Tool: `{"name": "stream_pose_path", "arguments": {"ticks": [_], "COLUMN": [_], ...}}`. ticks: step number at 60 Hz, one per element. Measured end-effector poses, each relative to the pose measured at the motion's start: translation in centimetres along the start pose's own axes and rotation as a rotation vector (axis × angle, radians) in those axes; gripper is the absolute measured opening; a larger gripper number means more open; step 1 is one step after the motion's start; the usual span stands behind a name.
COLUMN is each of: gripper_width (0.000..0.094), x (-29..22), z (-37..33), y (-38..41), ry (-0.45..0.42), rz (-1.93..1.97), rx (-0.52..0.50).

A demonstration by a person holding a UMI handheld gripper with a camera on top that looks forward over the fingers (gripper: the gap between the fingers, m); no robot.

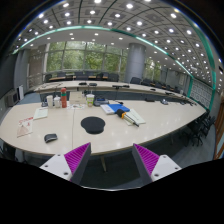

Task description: Arrange mouse

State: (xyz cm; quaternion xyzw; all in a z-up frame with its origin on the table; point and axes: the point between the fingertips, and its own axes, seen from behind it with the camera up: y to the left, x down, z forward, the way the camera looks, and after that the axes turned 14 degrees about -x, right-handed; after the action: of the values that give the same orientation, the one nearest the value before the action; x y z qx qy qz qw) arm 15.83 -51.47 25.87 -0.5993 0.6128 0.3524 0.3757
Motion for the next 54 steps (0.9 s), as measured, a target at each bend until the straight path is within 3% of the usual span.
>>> {"name": "stream_pose_path", "arguments": {"ticks": [19,28,46,54], "gripper_width": [0.0856,0.0858,0.0856,0.0855], "x": [7.3,11.0,11.1,11.0], "z": [2.9,6.8,19.4,25.6], "y": [5.7,12.2,28.4,33.0], "ry": [0.131,0.173,0.131,0.145], "rz": [-0.016,0.003,0.011,0.011], "rx": [-0.068,-0.144,-0.329,-0.344]}}
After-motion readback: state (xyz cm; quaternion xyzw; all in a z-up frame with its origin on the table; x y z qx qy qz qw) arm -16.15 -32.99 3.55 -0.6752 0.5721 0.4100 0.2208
